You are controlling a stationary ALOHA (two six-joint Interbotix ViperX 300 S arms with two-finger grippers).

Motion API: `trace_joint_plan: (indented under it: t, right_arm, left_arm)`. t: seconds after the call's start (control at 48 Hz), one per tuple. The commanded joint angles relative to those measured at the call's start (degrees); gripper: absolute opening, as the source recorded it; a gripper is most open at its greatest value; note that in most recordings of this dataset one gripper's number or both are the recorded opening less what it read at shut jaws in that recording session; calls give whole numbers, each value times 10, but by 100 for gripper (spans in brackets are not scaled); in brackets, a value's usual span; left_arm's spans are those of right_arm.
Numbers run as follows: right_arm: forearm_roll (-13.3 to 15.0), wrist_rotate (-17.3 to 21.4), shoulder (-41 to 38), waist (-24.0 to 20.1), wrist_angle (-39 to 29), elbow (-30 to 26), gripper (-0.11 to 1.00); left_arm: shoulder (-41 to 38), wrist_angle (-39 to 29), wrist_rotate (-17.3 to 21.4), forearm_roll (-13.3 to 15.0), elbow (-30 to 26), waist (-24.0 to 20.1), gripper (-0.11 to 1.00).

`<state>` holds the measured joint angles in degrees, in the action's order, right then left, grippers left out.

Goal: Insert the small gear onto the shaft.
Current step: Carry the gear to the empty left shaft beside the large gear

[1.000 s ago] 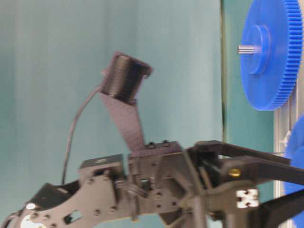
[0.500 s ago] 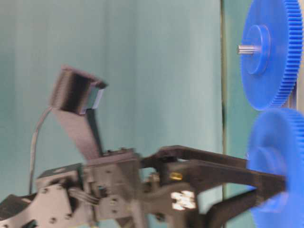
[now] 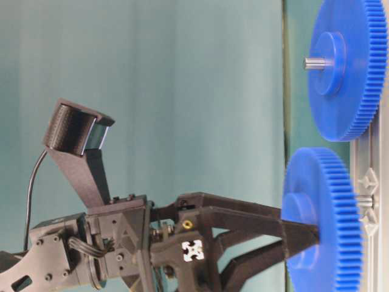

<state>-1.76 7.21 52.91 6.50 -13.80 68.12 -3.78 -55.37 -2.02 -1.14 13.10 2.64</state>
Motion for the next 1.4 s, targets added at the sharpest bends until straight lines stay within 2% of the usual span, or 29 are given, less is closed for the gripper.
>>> trace_joint_plan:
  t: [0.0,0.167,0.396,0.855,1.376]
  right_arm:
    - [0,4,-2,2,3,-6,9]
    - [0,4,-2,2,4,-6,9]
    - [1,5,-2,2,3,-7,9]
    - [0,5,-2,2,3,-6,9]
    - [1,5,-2,3,3,-7,9]
  left_arm:
    - [28,2,2,-2,-20,-6,71]
    - [31,1,5,-4,-21,-20,71]
    - [27,1,38,-4,-35,-30,71]
    - [25,1,59,-4,-42,-62,71]
    - [17,2,62,-4,-39,-69,71]
